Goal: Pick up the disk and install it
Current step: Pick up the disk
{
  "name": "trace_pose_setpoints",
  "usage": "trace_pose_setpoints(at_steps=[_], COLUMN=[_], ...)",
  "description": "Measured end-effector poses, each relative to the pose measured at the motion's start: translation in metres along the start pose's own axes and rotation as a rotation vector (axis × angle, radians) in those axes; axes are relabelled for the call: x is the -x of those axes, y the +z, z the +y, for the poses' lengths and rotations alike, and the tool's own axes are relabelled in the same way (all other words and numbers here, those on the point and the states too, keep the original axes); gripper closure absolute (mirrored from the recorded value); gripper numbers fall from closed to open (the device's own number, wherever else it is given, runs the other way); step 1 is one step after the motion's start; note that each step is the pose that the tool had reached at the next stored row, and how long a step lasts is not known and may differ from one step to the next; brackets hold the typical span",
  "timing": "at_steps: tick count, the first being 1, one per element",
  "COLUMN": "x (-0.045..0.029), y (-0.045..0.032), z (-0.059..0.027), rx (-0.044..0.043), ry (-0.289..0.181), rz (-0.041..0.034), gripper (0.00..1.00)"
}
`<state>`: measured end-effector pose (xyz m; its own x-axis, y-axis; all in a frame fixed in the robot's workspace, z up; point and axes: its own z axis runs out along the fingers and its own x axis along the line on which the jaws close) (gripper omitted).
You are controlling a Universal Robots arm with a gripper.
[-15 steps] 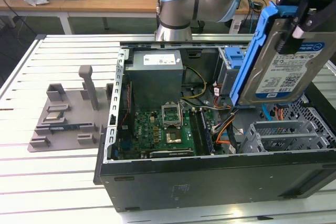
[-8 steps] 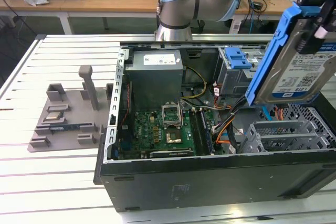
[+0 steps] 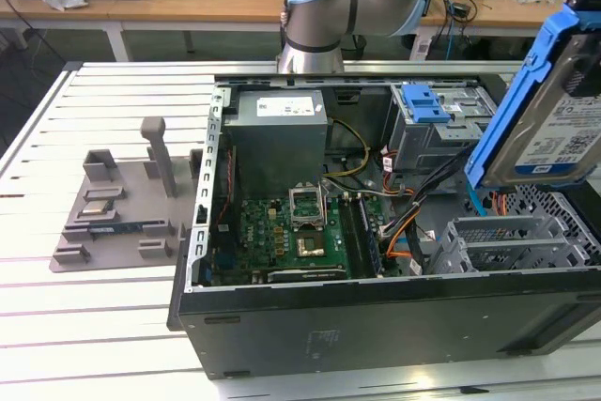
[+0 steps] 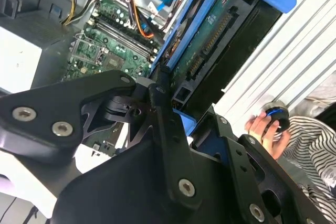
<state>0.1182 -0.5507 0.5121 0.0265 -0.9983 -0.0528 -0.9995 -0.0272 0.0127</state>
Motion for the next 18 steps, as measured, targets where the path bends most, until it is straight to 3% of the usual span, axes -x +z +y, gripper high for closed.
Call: trace_pose_setpoints(at_steps=[18], x=[-0.0013], y=[-0.0003], z=[-0.0471], rx=[0.0], ry=[0.0], rz=[-0.0001], gripper=[0.63])
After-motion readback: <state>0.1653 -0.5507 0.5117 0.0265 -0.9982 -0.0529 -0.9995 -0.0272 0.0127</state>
